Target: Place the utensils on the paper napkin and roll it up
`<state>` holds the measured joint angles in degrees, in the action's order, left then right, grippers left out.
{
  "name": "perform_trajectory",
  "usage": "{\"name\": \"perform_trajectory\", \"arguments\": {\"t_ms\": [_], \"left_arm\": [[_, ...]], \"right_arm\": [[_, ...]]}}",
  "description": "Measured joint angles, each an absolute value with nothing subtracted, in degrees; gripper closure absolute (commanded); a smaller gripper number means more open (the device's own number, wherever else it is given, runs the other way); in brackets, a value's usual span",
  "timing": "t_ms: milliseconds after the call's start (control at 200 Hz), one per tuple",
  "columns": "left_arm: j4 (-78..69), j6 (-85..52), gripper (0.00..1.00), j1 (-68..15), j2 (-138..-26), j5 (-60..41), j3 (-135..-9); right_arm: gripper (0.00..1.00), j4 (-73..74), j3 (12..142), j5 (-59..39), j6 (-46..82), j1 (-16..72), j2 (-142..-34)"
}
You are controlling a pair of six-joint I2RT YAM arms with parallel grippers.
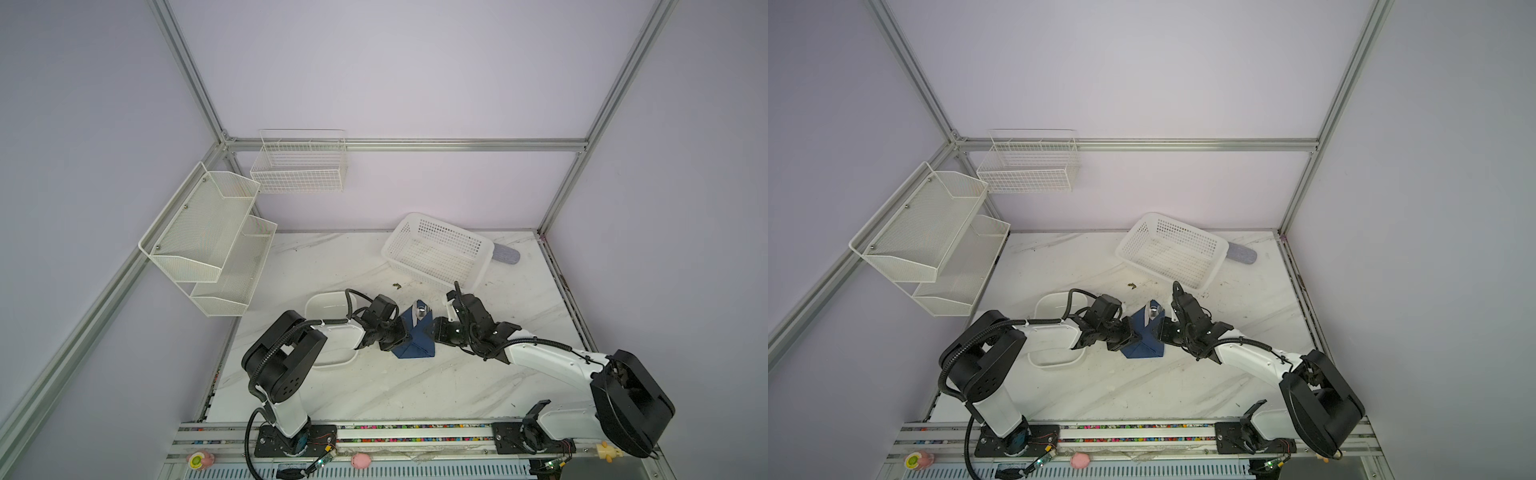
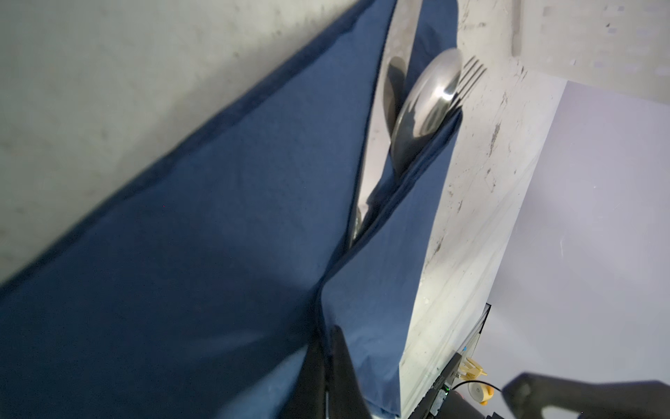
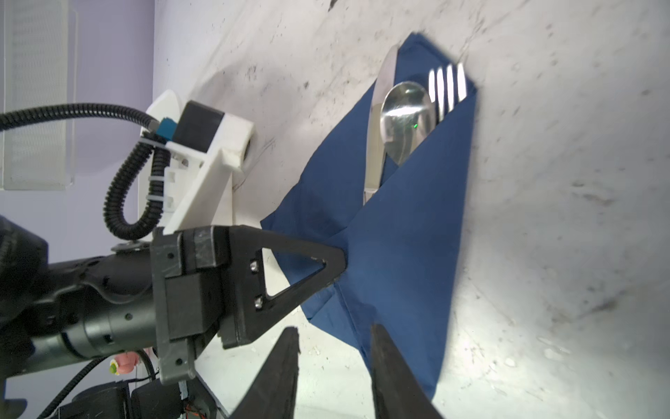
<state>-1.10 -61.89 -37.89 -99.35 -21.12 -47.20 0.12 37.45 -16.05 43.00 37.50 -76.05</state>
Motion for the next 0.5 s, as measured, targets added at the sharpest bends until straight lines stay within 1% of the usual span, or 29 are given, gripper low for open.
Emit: {"name": "perform_trajectory", "arguments": {"t_ms": [120,255,500], "left_arm": [[-1.2,-61.1,1.0,-37.9,-98.3,-21.0,-47.2],[-2.1,-60.4,1.0,-37.9,-97.0,-21.1,-47.2],[-2.4,-60.2,1.0,-37.9,-96.6,-20.5,-47.2]], "right_arm": [[0.68,0.0,34.8,-14.9,44.8,35.4,-75.5],[0.68,-1.3,33.6,-14.4,45.6,34.9,-75.5],[0.76,-1.1,33.6,-15.7,45.6,34.9,-77.2]]}}
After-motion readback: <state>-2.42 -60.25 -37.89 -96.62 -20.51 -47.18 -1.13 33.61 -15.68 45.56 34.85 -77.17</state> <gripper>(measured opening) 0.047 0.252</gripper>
